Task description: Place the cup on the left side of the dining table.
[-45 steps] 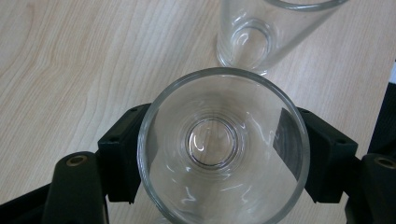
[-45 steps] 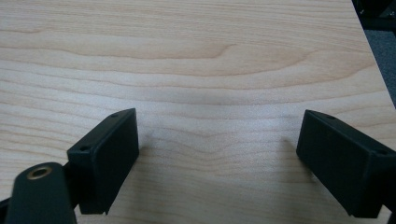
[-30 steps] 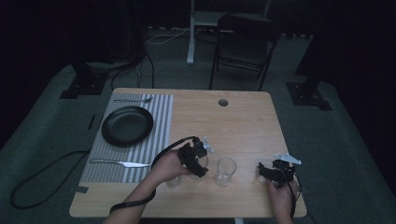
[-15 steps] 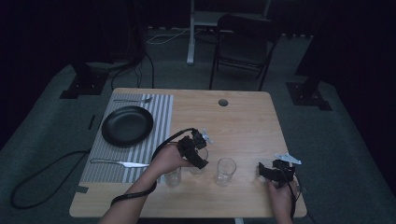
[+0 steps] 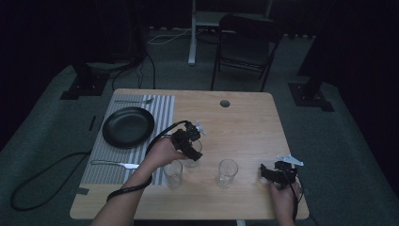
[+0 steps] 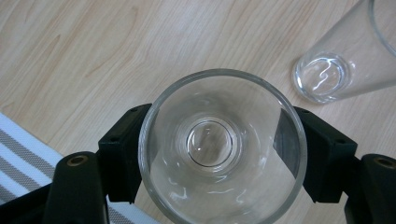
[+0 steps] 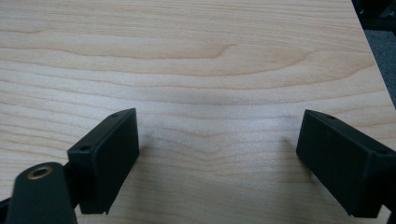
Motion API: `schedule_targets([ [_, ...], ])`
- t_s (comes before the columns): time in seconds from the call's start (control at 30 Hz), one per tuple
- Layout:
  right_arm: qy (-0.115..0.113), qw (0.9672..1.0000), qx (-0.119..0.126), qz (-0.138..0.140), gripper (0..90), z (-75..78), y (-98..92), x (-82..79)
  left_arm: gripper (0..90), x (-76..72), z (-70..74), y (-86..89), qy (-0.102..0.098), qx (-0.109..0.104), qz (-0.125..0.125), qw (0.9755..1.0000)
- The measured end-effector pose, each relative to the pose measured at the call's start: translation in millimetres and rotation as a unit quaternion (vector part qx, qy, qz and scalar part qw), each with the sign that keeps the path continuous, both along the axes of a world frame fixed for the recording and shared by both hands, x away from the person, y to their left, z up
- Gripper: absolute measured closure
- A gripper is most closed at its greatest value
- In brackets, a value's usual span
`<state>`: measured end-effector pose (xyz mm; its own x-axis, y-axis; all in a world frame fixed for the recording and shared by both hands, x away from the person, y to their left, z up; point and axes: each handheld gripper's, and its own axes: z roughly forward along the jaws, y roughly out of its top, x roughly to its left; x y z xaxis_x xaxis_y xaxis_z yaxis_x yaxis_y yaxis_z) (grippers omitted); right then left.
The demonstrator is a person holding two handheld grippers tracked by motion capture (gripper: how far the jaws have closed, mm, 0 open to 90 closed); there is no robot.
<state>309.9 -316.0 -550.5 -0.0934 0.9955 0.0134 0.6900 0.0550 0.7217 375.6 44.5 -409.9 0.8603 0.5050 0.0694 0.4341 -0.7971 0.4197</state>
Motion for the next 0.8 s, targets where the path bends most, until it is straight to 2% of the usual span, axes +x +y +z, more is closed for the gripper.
schedule_targets([
  [0.13, 0.000, 1.0000, 0.000, 0.000, 12.6, 0.0, 0.0, 0.0, 28.6, 4.0, 2.2, 8.4, 0.000, -0.003, 0.010, 0.9999],
  [0.3, 0.000, 1.0000, 0.000, 0.000, 12.6, 0.0, 0.0, 0.1, 28.6, 9.8, 5.0, 25.2, -0.013, -0.011, 0.043, 0.9989],
  [0.43, 0.000, 1.0000, 0.000, 0.000, 12.6, -0.1, 0.0, 0.1, 28.6, 11.5, 5.9, 31.3, -0.009, -0.012, 0.049, 0.9987],
  [0.47, 0.000, 1.0000, 0.000, 0.000, 12.6, 0.0, 0.0, 0.0, 28.6, 12.4, 6.5, 41.7, -0.012, -0.008, 0.061, 0.9981],
  [0.8, 0.000, 1.0000, 0.000, 0.000, 12.6, 0.0, -0.1, 0.1, 28.6, 15.6, 6.1, 75.2, -0.009, 0.001, 0.088, 0.9960],
])
